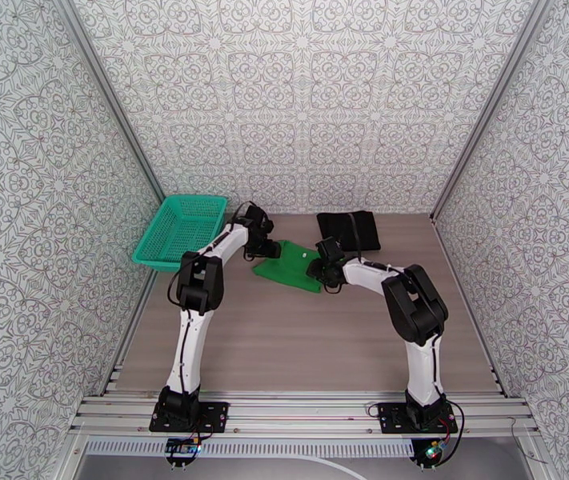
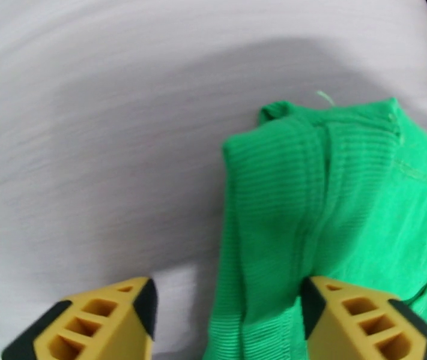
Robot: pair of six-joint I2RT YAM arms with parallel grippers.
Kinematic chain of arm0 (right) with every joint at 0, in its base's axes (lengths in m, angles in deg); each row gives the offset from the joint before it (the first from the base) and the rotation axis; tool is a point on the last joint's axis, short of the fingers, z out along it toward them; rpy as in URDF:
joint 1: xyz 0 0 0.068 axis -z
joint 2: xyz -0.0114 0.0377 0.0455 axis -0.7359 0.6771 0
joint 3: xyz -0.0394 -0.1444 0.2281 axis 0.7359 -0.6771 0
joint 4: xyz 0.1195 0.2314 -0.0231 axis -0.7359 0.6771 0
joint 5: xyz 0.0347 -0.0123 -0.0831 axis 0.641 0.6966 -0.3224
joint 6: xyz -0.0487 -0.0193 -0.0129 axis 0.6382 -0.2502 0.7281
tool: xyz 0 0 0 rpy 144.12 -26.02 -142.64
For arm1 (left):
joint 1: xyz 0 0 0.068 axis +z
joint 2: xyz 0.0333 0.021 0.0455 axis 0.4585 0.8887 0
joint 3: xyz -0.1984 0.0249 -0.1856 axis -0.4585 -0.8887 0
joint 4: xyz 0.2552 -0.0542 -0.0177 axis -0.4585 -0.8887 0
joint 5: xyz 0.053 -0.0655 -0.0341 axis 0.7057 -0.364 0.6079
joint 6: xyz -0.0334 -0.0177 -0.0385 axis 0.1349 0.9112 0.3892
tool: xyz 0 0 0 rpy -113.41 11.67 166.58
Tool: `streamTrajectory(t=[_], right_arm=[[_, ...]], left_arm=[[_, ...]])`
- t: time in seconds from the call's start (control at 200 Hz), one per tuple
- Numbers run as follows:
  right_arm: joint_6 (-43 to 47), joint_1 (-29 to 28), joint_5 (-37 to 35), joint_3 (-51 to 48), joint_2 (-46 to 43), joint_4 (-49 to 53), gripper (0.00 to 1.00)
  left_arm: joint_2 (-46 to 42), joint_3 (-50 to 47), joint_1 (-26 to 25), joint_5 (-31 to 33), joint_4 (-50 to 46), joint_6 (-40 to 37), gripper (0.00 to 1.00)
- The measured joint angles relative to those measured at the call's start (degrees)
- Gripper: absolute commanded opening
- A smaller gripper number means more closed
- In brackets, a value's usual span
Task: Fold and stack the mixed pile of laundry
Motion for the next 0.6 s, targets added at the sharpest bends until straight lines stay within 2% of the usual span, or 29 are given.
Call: streamTrajectory(t=[0.095, 0.18, 0.275, 0.33, 0.34, 0.595], right_arm=[[0.0, 0.0, -0.1, 0.9, 0.7, 0.3, 0.51], [-0.2, 0.0, -0.2, 1.7, 1.5, 0.3, 0.41], [-0.2, 0.2, -0.4, 1.9, 2.1, 0.0, 0.19], [0.1, 0.3, -0.3, 2.0, 2.5, -0.6, 0.03], [0.0, 0.3, -0.3, 2.0, 2.6, -0.7, 0.0], [3.3, 0.2, -2.1, 2.0, 2.2, -1.2, 0.0]], left_arm=[[0.0, -0.3, -0.4, 0.3, 0.3, -0.1, 0.49], [0.0, -1.0, -0.7, 0.8, 1.3, 0.2, 0.37], [-0.2, -2.0, -0.9, 0.9, 2.6, 1.3, 0.18], [-0.3, -2.7, -1.1, -0.3, 3.6, 2.4, 0.0], [-0.4, -3.0, -1.2, -0.9, 3.9, 2.5, 0.0], [-4.2, -11.2, -4.8, -5.0, 11.8, 8.6, 0.0]])
